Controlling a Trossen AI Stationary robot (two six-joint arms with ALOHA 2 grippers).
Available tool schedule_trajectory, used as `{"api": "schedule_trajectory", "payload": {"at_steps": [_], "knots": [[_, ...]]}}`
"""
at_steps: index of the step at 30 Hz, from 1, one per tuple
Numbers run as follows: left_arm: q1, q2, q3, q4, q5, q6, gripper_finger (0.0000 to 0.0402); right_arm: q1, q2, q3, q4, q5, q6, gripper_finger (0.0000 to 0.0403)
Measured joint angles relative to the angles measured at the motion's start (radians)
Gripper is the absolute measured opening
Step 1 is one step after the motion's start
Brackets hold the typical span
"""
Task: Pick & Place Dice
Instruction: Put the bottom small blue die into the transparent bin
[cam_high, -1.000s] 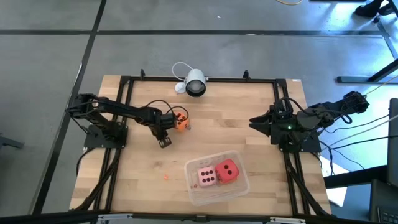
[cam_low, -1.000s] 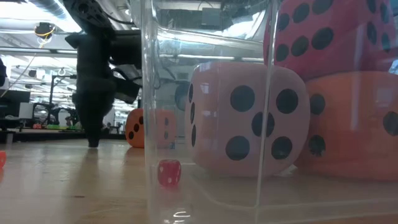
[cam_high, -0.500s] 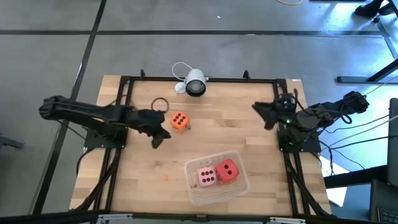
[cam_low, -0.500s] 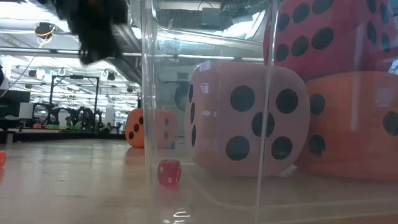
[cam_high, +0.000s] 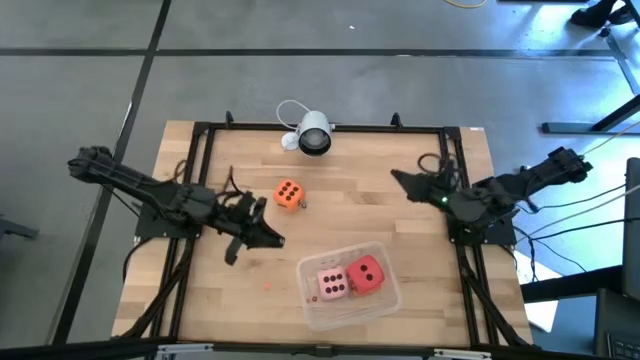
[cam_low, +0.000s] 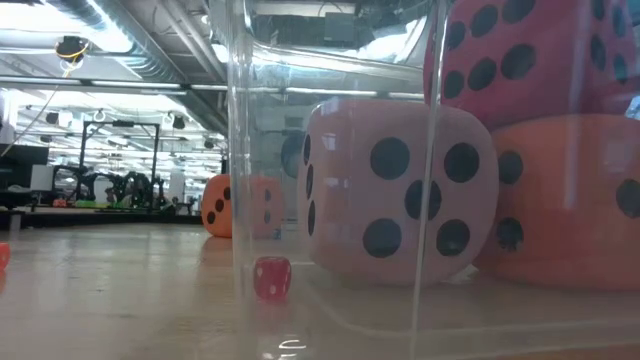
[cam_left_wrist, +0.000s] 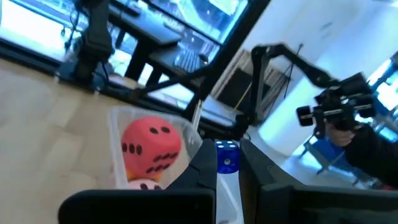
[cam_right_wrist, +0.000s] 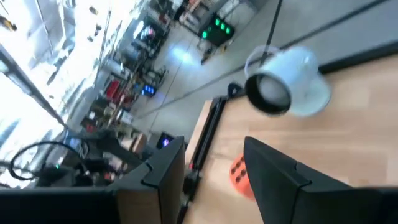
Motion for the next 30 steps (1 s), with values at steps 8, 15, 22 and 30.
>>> {"api": "schedule_trajectory", "payload": {"at_steps": [8,15,22,30], "knots": [[-0.026,0.205,0.148,-0.03,0.018,-0.008,0.001,0.0,0.07,0.0,0.033,-0.086,-0.022,0.0164],[-0.02,0.417,0.359,-0.27,-0.005,0.033,0.001,0.0,0.031,0.0,0.018,-0.199,-0.168,0.0164],[-0.002,0.592,0.482,-0.36,-0.01,0.029,0.001,0.0,-0.052,0.0,-0.083,-0.317,-0.214,0.0164],[0.002,0.7,0.512,-0.366,-0.034,0.017,0.001,0.0,-0.09,0.0,-0.133,-0.338,-0.22,0.0164]]}}
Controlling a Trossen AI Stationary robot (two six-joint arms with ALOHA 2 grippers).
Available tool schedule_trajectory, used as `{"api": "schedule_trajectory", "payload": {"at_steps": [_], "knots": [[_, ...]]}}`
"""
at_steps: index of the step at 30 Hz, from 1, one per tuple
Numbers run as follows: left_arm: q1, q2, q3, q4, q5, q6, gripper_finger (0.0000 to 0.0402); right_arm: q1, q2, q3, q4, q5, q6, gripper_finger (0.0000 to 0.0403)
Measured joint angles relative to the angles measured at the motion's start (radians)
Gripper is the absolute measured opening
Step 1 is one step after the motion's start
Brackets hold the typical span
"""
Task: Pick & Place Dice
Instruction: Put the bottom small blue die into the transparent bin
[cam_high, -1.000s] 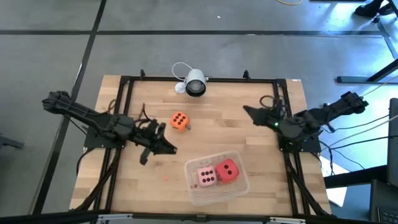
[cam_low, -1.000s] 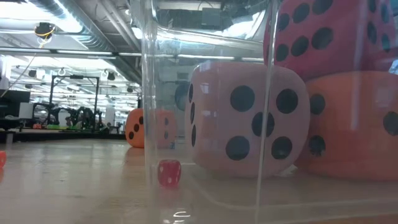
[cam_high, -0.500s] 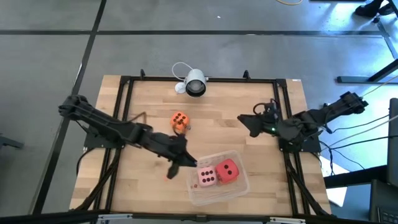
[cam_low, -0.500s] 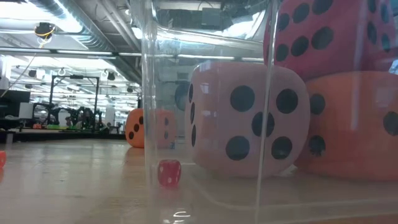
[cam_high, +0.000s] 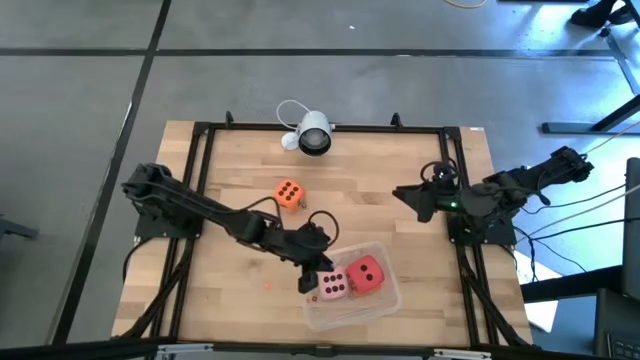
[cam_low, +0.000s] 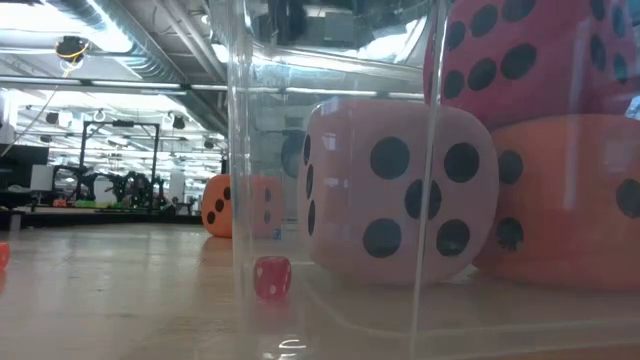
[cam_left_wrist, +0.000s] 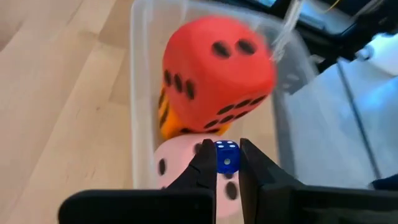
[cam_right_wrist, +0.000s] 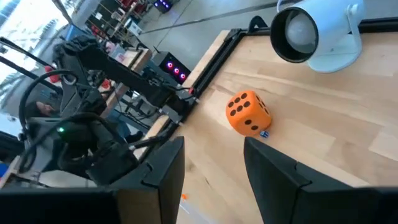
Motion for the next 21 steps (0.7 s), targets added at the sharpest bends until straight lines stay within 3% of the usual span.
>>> {"api": "schedule_trajectory", "payload": {"at_steps": [8,14,21], "knots": [[-0.005,0.014,0.0,-0.035,0.006,0.0,0.001,0.0,0.001,0.0,-0.066,-0.007,0.0,0.0164],[-0.003,0.013,0.0,-0.067,0.113,0.076,0.001,0.0,0.001,0.0,-0.1,-0.007,-0.002,0.0164],[-0.01,0.013,0.0,-0.081,0.134,0.101,0.001,0.0,0.001,0.0,-0.142,-0.006,-0.002,0.0164]]}}
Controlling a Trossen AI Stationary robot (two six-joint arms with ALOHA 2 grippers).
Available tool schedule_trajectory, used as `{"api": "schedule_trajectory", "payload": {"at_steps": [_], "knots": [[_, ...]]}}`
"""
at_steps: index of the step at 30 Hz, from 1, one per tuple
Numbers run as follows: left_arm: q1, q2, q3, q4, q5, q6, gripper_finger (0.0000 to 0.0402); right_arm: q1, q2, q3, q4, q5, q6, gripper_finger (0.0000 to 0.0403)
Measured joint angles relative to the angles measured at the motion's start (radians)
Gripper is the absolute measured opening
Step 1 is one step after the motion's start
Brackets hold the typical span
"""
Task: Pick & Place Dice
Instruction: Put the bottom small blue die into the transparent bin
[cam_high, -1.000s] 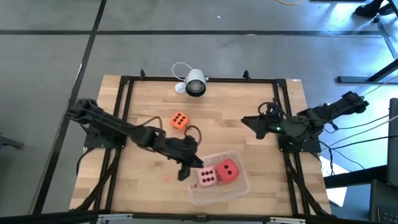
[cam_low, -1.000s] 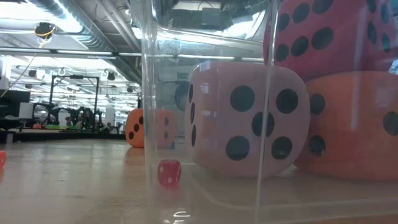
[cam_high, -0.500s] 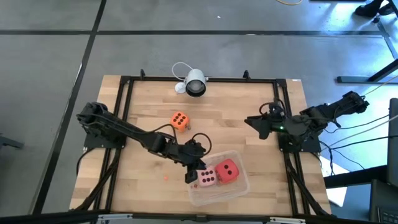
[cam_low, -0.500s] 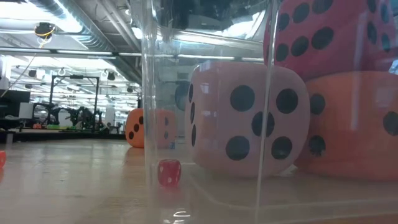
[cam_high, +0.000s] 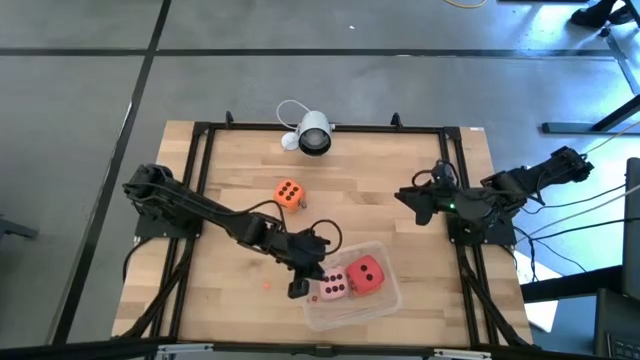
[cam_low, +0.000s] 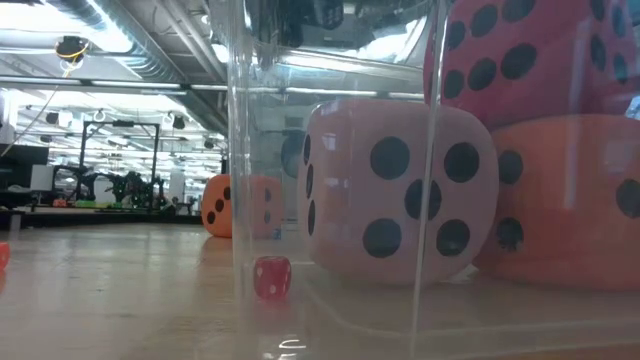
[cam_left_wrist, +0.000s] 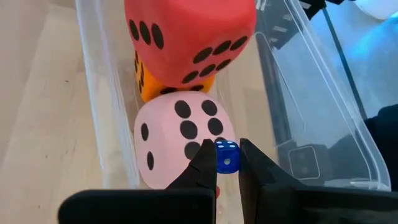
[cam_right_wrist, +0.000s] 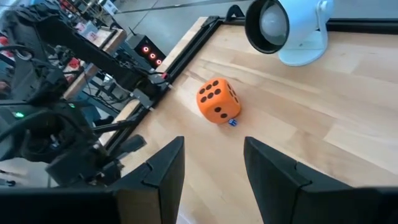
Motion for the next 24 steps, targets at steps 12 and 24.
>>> {"api": "schedule_trajectory", "payload": {"at_steps": [12,24], "knots": [[-0.001,0.0,0.0,0.011,0.007,-0.027,0.0029,0.0,0.0,0.0,-0.008,0.003,0.0,0.0164],[0.0,-0.001,0.0,0.092,0.04,-0.026,0.0164,0.0,0.0,0.0,-0.008,0.003,-0.001,0.0164]]}}
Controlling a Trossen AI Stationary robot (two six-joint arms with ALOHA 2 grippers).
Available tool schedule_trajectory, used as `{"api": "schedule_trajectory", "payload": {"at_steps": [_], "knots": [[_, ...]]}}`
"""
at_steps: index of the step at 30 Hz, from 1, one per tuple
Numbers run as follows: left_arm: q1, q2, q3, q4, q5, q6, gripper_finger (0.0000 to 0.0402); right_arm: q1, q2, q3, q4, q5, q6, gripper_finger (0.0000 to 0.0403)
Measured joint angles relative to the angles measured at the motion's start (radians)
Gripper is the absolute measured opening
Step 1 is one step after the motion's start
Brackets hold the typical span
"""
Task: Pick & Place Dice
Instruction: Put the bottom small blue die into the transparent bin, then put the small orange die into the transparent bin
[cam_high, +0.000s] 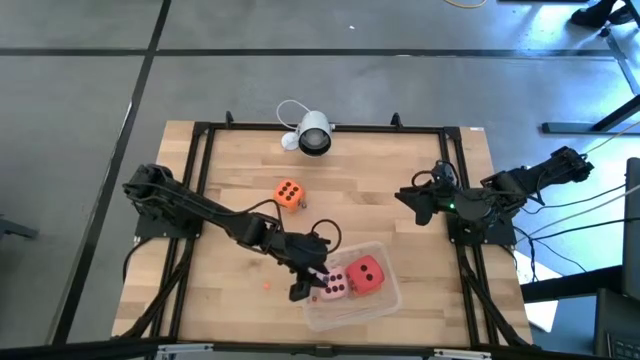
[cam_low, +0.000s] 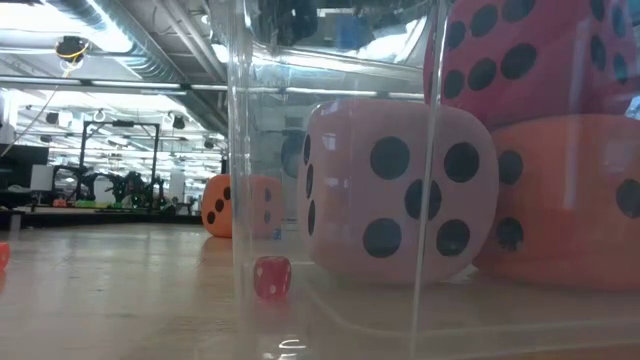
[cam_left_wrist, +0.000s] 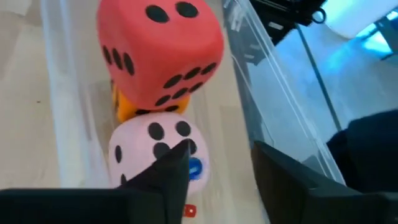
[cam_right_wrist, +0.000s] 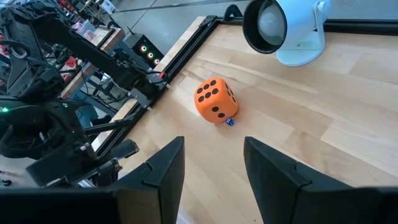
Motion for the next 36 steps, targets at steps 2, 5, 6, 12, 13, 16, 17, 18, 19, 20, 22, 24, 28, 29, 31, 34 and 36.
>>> {"api": "schedule_trajectory", "payload": {"at_steps": [2,5,6,12,13,16,17,18,19,20,22,24,28,29,31,34,36], "knots": [[0.0,0.0,0.0,0.0,0.022,0.012,0.0185,0.0,0.0,0.0,0.0,-0.001,0.0,0.0164],[-0.001,0.0,0.0,0.0,0.035,0.027,0.021,0.0,0.0,0.0,0.0,-0.003,0.0,0.0164],[-0.001,0.0,0.0,0.0,0.035,0.03,0.0217,0.0,0.0,0.0,0.0,-0.003,0.0,0.0164],[0.0,0.0,0.0,0.0,0.026,0.012,0.0232,0.0,0.0,0.0,0.0,-0.003,-0.002,0.0164],[0.0,0.0,0.0,0.0,0.026,0.011,0.0232,0.0,0.0,0.0,0.0,-0.003,-0.002,0.0164],[0.0,0.0,0.001,0.001,0.026,-0.014,0.0231,0.0,0.0,0.0,0.0,-0.003,-0.002,0.0164],[0.001,0.0,0.009,-0.006,0.029,-0.014,0.0231,0.0,0.0,0.0,0.0,-0.003,-0.002,0.0164],[0.001,0.0,0.02,-0.009,0.032,-0.009,0.0231,0.0,0.0,0.0,0.0,-0.003,-0.002,0.0164],[0.001,0.0,0.036,-0.012,0.031,0.004,0.0231,0.0,0.0,0.0,0.0,-0.003,-0.002,0.0164],[0.001,0.0,0.054,-0.019,0.028,0.016,0.0231,0.0,0.0,0.0,0.0,-0.003,-0.002,0.0164],[-0.001,-0.012,0.102,-0.088,0.023,0.038,0.023,0.0,0.0,0.0,0.0,-0.003,0.003,0.0164],[-0.015,-0.025,0.16,-0.209,-0.001,0.068,0.023,0.0,0.0,0.0,0.0,-0.003,0.008,0.0164],[-0.07,-0.059,0.288,-0.555,-0.139,0.115,0.0223,0.0,0.0,0.0,0.0,-0.011,0.008,0.0164],[-0.086,-0.065,0.315,-0.637,-0.173,0.114,0.0221,0.0,0.0,0.0,0.0,-0.011,0.008,0.0164],[-0.122,-0.074,0.353,-0.777,-0.23,0.078,0.0218,0.0,0.0,0.0,0.0,-0.011,0.005,0.0164],[-0.174,-0.085,0.361,-0.878,-0.307,-0.019,0.0216,0.0,0.0,0.0,0.0,-0.011,0.004,0.0164],[-0.209,-0.084,0.361,-0.938,-0.374,-0.096,0.0217,0.0,0.0,0.0,-0.001,-0.011,-0.001,0.0164]]}}
